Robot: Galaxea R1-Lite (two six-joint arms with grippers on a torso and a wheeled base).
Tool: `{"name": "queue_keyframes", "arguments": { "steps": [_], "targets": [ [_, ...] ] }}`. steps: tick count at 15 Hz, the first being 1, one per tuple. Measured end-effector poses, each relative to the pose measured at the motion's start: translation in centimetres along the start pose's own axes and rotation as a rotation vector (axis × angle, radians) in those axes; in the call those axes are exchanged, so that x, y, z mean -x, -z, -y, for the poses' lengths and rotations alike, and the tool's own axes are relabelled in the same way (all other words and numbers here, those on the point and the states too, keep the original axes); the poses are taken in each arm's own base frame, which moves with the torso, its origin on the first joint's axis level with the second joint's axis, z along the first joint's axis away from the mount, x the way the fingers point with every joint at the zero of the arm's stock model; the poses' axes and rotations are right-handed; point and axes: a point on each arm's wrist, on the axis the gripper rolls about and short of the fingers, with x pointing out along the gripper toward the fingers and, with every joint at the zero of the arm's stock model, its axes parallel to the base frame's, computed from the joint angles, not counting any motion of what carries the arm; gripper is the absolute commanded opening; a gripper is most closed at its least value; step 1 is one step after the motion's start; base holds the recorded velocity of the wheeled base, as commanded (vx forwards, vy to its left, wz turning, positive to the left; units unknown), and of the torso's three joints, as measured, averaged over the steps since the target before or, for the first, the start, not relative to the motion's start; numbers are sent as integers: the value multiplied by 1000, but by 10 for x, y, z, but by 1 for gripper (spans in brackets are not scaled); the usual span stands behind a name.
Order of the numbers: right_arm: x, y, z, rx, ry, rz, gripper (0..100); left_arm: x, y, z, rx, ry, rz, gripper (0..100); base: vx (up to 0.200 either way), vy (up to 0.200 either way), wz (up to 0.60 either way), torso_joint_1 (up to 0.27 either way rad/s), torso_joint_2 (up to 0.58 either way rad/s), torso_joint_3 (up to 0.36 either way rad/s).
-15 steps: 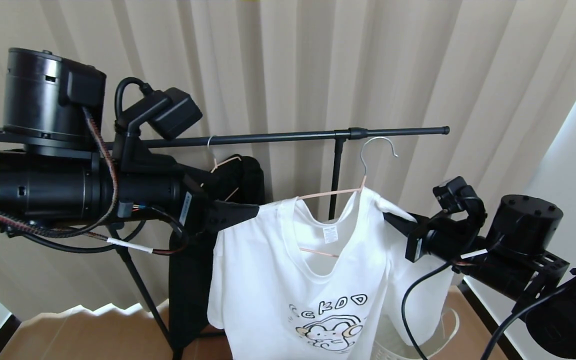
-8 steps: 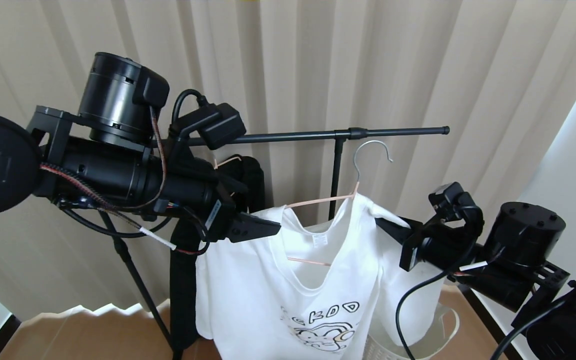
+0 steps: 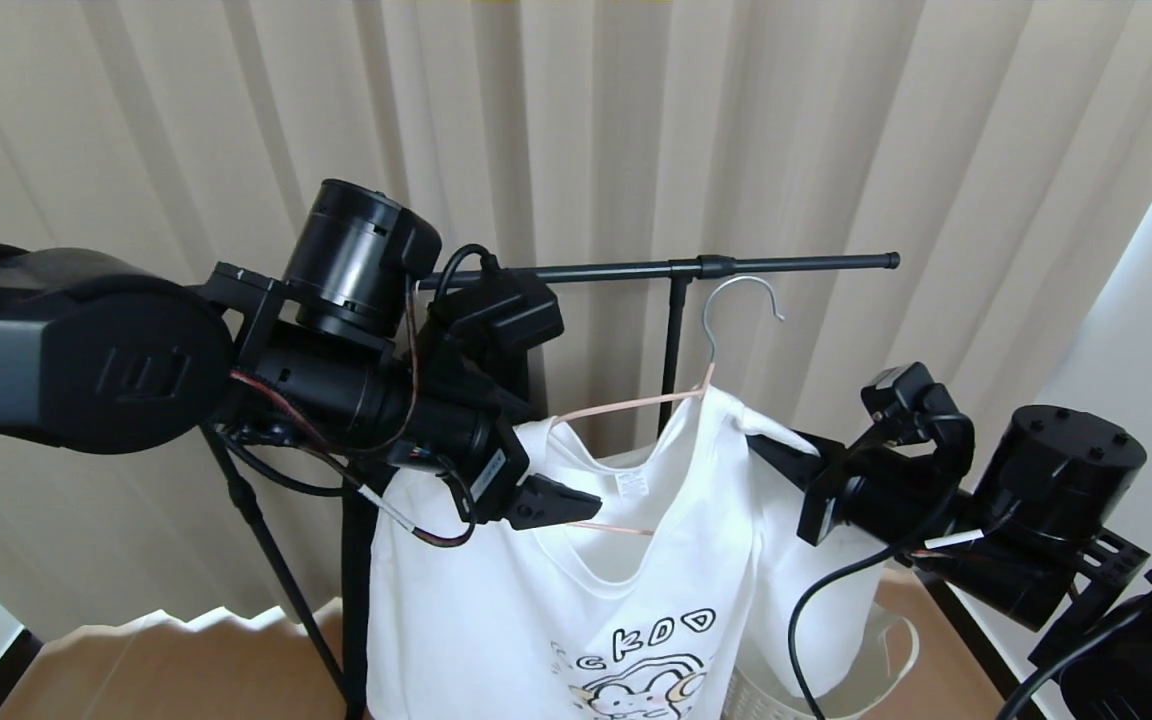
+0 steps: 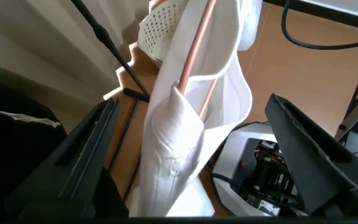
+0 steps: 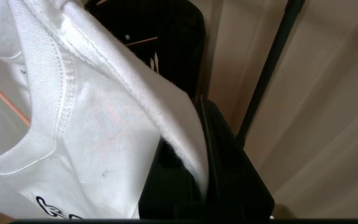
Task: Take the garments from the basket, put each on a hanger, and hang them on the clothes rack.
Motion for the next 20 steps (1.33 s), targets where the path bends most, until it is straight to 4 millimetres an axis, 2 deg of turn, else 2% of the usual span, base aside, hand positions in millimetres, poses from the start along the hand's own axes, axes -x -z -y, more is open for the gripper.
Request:
{"name": "queue_keyframes", "arguments": {
  "steps": [8, 9, 20],
  "targets": [
    [1, -4, 1, 5, 5, 15, 0, -13, 4, -1, 8, 8, -28, 100, 0, 0, 0, 0, 0, 0],
    [1, -4, 1, 5, 4, 15, 0, -13, 4, -1, 8, 7, -29, 0, 0, 0, 0, 0, 0, 0],
    [1, -6, 2, 6, 10, 20, 0, -13, 6, -2, 11, -54, -63, 0, 0, 0, 0, 0, 0, 0]
  ]
}}
